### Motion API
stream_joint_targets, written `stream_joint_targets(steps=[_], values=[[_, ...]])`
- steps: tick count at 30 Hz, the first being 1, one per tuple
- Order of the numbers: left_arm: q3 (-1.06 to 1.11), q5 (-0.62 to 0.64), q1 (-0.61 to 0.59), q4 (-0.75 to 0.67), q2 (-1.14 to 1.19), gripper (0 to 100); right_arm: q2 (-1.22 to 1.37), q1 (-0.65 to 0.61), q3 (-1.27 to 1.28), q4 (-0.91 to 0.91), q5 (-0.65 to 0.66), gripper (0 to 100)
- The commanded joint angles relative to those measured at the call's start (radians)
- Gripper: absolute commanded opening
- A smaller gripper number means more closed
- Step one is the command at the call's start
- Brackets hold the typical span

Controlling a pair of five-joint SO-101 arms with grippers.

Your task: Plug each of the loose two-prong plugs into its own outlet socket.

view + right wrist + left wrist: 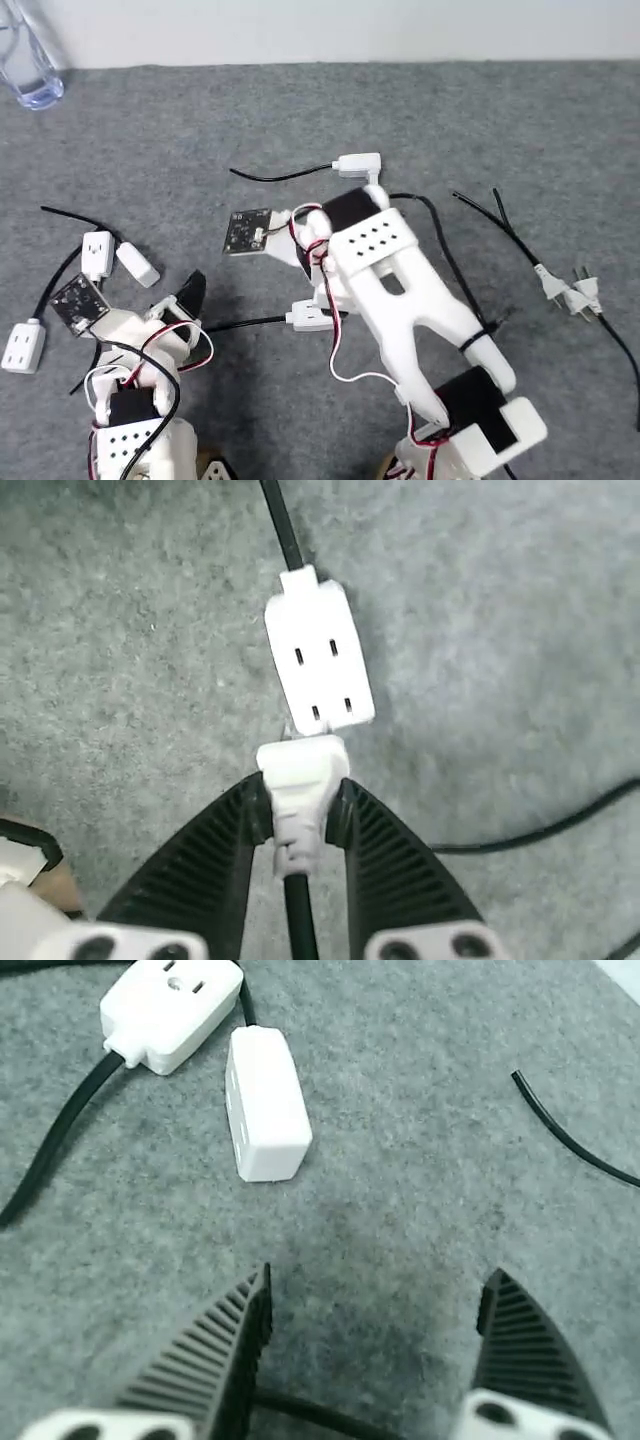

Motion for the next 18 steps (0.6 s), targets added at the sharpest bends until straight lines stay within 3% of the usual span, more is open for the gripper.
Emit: stream_joint_targets(steps=[1,7,18], values=[[-0.012,-0.009,-0.008,0.005,-0.009,32,-0.004,-0.008,0.028,-0.045,0.031,0.8],[-0.012,-0.009,-0.006,0.005,-0.009,32,-0.004,0.03,0.055,-0.056,0.137,0.8],[-0.012,-0.009,0.028,0.009,-0.009,32,0.048,0.051,0.051,-0.116,0.21,0.8]])
